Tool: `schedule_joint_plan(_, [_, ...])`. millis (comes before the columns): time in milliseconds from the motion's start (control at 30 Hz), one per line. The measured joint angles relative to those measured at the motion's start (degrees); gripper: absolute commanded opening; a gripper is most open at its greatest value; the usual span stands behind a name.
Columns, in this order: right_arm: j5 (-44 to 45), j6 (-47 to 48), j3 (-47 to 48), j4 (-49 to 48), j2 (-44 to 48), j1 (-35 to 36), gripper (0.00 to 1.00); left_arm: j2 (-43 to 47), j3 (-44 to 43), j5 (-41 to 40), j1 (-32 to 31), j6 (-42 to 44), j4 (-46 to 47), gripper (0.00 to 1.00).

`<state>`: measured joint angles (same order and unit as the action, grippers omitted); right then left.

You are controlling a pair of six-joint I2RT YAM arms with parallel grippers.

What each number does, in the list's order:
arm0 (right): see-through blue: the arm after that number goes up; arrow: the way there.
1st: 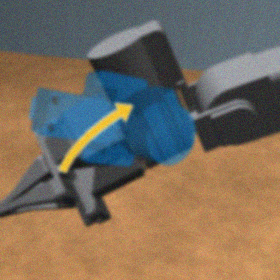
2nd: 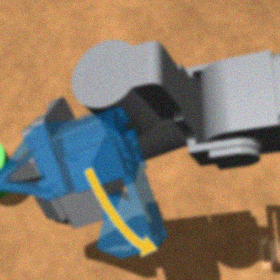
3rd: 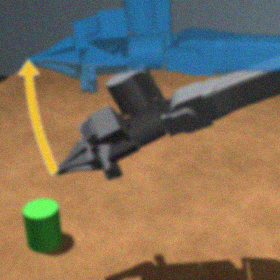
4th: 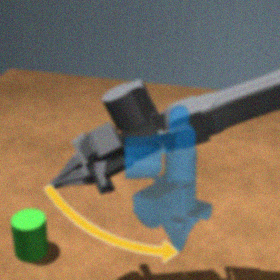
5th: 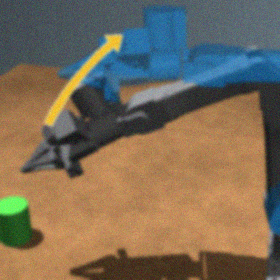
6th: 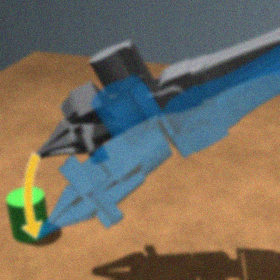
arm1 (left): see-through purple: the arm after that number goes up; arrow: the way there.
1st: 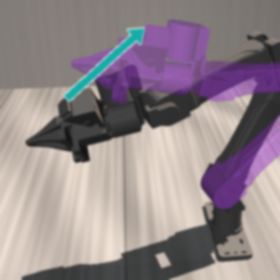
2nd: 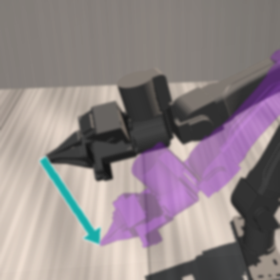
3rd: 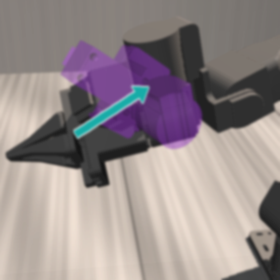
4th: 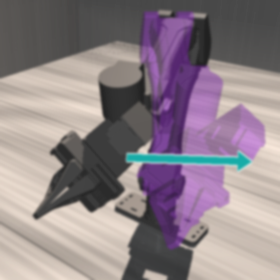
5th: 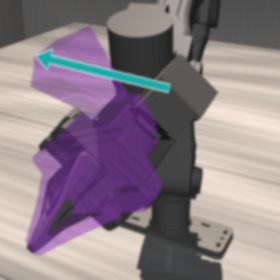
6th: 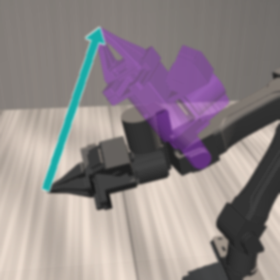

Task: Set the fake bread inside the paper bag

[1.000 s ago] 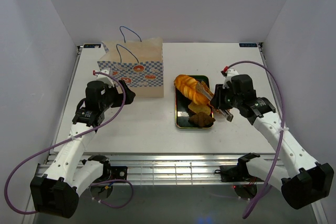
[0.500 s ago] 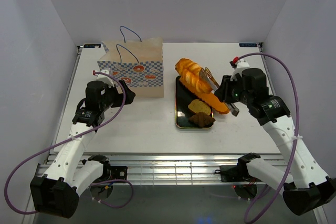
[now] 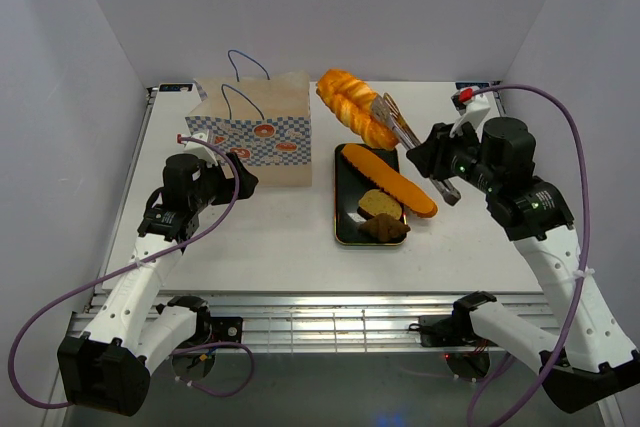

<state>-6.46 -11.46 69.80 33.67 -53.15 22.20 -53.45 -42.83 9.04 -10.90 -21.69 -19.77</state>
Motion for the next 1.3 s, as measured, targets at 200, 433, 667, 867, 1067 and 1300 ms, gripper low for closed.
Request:
schedule_joint_plan(200, [-3.26, 0.22, 3.76, -3.06, -2.64, 0.0, 0.21, 0.0, 0.0, 0.0, 0.0, 0.0, 0.0, 0.98])
schedule_joint_plan(433, [-9.31, 2.34, 7.72, -6.54, -7.06, 0.0, 0.21, 0.02, 0.0, 0.02, 0.0, 0.0, 0.0, 0.98])
schedule_joint_plan(667, [-18.36, 4.74, 10.82, -10.62, -10.88, 0.02, 0.23, 0.02, 0.0, 0.04, 0.0, 0.0, 0.0, 0.98])
schedule_joint_plan(867, [-23.02, 6.25, 15.69, -12.5, -16.79, 0.02, 0.23, 0.02, 0.0, 0.07, 0.0, 0.0, 0.02, 0.98])
schedule_joint_plan(1067, [-25.49, 7.85, 21.51, -12.48, -24.0, 0.02, 0.24, 0.02, 0.0, 0.31, 0.0, 0.0, 0.0, 0.98])
schedule_joint_plan(1300, [-27.82, 8.74, 27.15, -12.68, -30.4, 0.5, 0.24, -0.02, 0.0, 0.46, 0.0, 0.0, 0.02, 0.98])
